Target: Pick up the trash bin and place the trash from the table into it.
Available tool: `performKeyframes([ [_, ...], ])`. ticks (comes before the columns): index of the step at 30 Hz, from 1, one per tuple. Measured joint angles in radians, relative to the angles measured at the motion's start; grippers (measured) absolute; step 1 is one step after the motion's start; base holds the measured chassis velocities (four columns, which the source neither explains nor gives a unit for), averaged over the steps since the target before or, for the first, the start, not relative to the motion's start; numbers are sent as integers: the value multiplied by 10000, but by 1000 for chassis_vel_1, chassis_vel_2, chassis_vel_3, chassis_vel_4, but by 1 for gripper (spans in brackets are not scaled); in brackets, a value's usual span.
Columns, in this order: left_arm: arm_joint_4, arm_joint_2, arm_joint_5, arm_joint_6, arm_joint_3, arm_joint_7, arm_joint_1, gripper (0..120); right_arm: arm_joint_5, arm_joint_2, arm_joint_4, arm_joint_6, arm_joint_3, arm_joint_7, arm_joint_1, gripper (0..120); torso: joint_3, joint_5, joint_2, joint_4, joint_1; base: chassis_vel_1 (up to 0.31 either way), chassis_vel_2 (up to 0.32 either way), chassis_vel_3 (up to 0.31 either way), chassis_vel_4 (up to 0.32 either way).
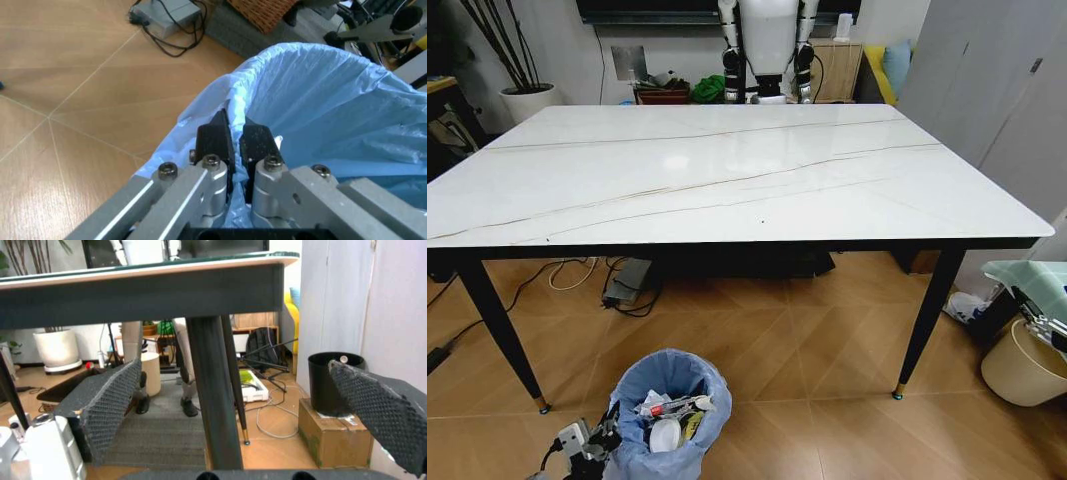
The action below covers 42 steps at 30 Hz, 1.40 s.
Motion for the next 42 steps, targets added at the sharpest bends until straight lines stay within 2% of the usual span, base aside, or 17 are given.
performKeyframes([
  [4,-218,-178,296,-53,-103,19,130,0,0,0,0,0,0,0,0,100,-204,2,-307,0,-103,0,0,0,0],
  [42,-114,-145,162,42,-50,16,-99,0,0,0,0,0,0,0,0,100,-1174,0,-1752,0,-578,0,0,0,0],
])
